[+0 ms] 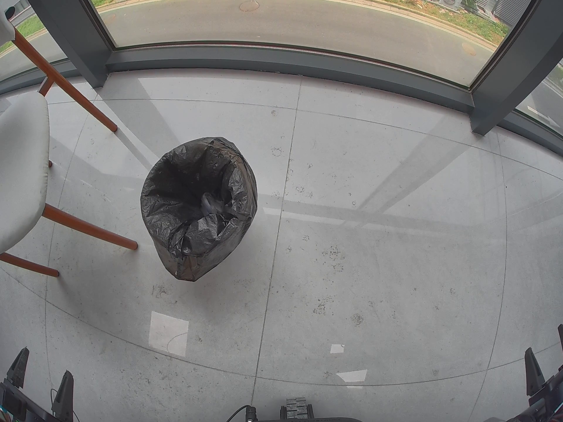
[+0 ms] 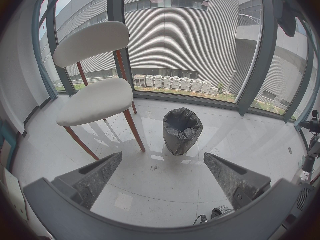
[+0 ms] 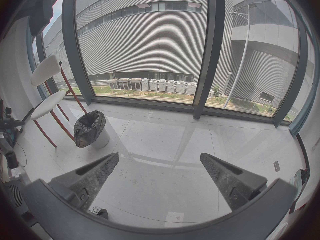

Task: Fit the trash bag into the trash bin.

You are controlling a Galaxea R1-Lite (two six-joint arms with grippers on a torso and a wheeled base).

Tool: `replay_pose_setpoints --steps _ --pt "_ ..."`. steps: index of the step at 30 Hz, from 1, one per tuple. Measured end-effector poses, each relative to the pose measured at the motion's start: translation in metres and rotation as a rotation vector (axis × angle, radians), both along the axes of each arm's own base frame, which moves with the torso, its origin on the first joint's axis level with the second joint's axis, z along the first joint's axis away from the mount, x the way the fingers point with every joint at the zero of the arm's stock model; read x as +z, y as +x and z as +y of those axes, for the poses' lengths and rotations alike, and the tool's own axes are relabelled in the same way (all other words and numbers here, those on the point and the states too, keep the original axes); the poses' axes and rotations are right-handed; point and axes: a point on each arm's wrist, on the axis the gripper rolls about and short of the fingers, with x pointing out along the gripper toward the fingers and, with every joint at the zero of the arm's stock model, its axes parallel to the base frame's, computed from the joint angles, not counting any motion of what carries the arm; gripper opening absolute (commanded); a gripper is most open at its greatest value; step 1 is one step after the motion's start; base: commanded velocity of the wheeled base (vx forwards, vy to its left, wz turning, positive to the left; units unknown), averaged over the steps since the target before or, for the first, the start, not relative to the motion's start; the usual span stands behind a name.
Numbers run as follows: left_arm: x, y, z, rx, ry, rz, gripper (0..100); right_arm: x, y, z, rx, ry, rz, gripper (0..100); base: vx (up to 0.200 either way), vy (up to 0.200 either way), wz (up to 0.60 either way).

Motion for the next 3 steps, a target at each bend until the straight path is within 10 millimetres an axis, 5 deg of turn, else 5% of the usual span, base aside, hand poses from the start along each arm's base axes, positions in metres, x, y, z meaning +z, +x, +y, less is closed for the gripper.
replay_pose_setpoints --steps 3 --pt "0.0 0.0 0.0 0.001 0.0 0.0 100 0.0001 0.0 0.0 0.0 0.0 0.0 100 0.0 0.0 0.0"
